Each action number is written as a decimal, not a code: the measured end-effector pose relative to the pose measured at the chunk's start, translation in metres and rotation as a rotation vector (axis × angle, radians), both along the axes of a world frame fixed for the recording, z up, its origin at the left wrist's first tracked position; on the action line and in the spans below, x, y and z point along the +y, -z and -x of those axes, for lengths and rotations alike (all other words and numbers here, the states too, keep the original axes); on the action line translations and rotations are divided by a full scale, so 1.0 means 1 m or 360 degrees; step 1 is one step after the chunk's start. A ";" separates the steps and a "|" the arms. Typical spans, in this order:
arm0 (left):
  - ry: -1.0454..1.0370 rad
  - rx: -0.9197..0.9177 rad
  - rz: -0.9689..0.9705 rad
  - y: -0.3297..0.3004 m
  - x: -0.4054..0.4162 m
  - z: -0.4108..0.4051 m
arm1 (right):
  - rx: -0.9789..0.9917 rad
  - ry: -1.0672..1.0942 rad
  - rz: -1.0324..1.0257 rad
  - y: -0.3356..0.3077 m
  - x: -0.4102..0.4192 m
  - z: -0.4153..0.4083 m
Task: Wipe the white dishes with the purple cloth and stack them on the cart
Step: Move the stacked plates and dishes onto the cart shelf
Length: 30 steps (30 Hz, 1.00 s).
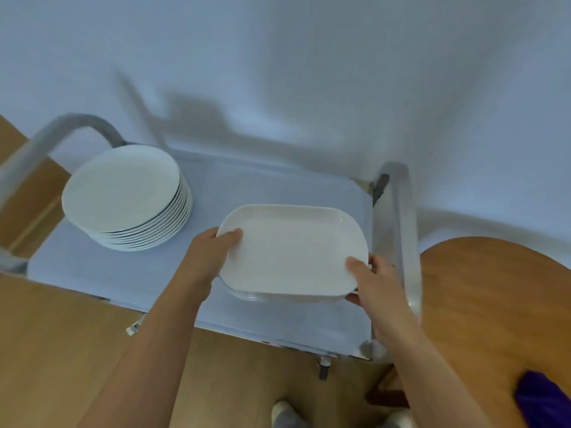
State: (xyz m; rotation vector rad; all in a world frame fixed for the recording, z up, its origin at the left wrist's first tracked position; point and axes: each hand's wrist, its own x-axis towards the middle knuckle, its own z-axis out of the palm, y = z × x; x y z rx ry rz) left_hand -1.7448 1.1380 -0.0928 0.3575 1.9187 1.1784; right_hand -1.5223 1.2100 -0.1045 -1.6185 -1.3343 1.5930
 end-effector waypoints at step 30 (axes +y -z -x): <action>0.0344 0.1371 0.0310 0.074 0.051 0.046 | -0.0246 -0.0242 -0.0037 0.082 0.027 0.080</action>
